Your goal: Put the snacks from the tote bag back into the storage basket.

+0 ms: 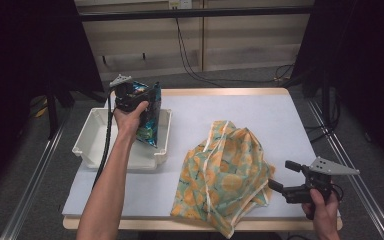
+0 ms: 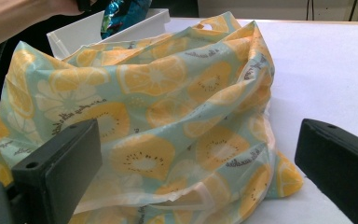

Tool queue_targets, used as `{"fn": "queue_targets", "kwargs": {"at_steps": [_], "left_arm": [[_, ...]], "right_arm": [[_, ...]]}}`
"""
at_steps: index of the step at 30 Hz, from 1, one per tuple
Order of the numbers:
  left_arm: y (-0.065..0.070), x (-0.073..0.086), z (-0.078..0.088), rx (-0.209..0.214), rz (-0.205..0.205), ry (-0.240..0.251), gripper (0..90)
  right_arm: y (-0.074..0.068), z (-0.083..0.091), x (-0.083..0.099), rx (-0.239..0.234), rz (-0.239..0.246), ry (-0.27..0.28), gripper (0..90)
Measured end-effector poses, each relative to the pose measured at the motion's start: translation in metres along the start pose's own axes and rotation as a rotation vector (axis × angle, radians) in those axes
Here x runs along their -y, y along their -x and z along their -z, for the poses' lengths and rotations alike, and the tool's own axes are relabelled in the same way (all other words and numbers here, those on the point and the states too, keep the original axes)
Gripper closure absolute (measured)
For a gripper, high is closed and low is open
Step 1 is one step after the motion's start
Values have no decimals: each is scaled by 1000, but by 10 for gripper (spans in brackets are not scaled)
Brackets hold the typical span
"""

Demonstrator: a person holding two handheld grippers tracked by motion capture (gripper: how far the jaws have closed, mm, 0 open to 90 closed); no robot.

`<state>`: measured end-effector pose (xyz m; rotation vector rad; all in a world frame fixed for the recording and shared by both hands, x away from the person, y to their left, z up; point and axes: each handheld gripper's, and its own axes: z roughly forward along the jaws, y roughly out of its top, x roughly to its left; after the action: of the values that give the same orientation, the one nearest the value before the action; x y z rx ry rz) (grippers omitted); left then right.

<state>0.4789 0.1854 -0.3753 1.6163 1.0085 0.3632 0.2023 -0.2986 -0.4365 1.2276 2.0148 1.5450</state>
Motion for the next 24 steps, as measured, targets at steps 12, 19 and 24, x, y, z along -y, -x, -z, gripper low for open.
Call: {"fn": "queue_targets", "kwargs": {"at_steps": [12, 19, 24], "left_arm": [[8, 6, -14, 32, 16, -38, 735], [7, 8, -17, 66, 24, -61, 676], [6, 8, -16, 68, 28, -67, 615]], "right_arm": [[0, -1, 0, 1, 2, 1, 0], [1, 0, 1, 2, -5, -1, 0], [2, 0, 2, 2, -5, -3, 0]]}}
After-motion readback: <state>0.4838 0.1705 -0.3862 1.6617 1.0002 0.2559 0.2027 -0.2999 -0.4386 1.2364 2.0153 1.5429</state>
